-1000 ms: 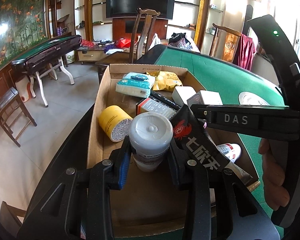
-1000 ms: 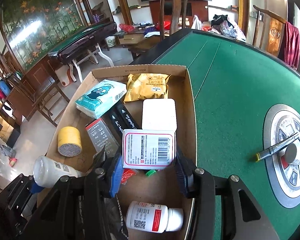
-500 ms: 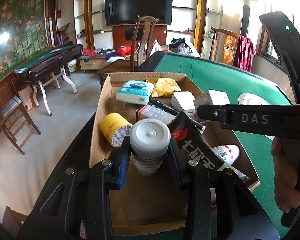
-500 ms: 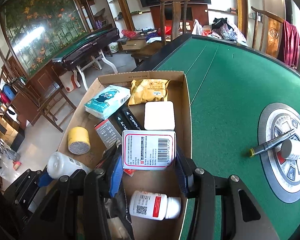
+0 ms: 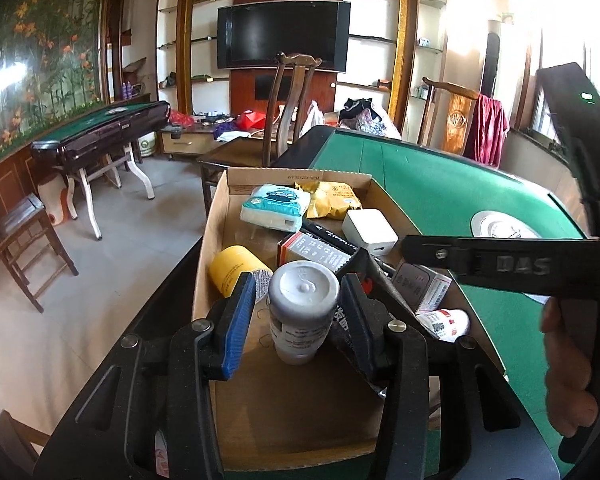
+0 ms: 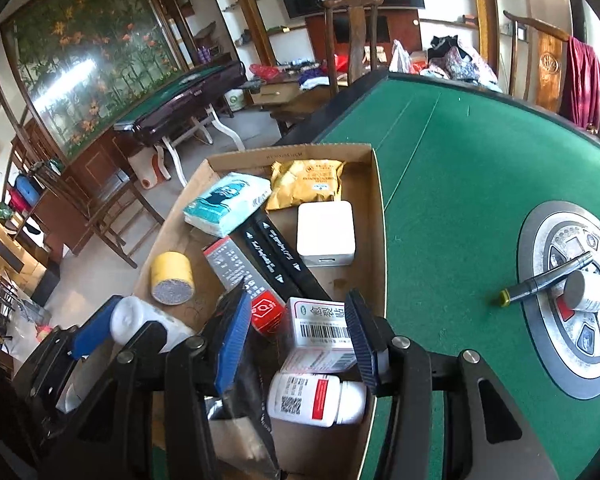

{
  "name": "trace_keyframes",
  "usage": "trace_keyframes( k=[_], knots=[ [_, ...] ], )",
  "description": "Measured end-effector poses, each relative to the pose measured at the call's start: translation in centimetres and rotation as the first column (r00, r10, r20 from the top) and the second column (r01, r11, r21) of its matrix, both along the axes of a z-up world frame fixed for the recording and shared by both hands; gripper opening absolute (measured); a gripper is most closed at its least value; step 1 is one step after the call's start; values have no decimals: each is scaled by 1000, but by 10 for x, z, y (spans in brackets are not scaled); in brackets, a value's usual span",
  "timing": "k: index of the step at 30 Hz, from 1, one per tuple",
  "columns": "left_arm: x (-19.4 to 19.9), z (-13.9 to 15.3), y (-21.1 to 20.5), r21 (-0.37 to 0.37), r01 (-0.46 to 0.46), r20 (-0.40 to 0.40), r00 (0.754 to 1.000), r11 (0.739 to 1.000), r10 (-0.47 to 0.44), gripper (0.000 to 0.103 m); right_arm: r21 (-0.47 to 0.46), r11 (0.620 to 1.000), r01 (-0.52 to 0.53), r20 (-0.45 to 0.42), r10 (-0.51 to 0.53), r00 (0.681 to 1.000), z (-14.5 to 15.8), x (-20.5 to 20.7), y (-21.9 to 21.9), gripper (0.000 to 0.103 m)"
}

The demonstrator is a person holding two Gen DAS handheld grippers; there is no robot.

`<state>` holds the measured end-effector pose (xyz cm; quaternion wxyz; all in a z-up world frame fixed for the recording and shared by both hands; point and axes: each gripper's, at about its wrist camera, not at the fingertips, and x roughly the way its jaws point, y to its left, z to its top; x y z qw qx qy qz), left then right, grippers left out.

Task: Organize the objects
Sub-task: 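Lower the white bottle into the box and open the left tool, then grasp the white bottle lying on the dial with the right tool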

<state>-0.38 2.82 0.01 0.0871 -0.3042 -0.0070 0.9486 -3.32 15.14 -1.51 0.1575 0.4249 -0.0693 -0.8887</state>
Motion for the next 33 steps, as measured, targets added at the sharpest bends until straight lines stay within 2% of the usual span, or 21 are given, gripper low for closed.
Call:
trace_keyframes(
  k=[6, 11, 14, 20, 22, 27, 30, 33],
  knots=[
    [2, 0, 4, -8, 5, -9, 1000, 1000, -5, 45, -52, 998, 31, -32, -33, 999, 12, 19, 26, 49],
    [6, 2, 2, 4, 1, -29, 1000, 1000, -1, 45, -61, 995, 80, -29, -82, 996, 8, 31, 62, 49],
    [7, 3, 3, -1, 4, -35, 999, 1000, -4, 45, -55, 985, 166, -26, -167, 986, 7, 30, 109, 49],
    [15, 6, 14, -26, 15, -50, 999, 1000, -16, 44, -3, 942, 336, -20, -336, 942, 2, 8, 209, 49],
    [18, 9, 20, -19, 41, -41, 998, 999, -42, 44, 26, 931, 365, -9, -365, 931, -4, -3, 231, 49],
    [31, 18, 47, -38, 140, -29, 990, 989, -141, 44, 14, 924, 383, 36, -383, 923, -21, -20, 265, 49],
    [40, 26, 65, -48, 197, -29, 980, 979, -199, 44, -44, 924, 381, 68, -377, 924, -29, -28, 278, 49],
    [48, 35, 92, -43, 285, -16, 958, 958, -286, 44, -90, 926, 366, 88, -359, 929, -34, -30, 281, 49]
  ],
)
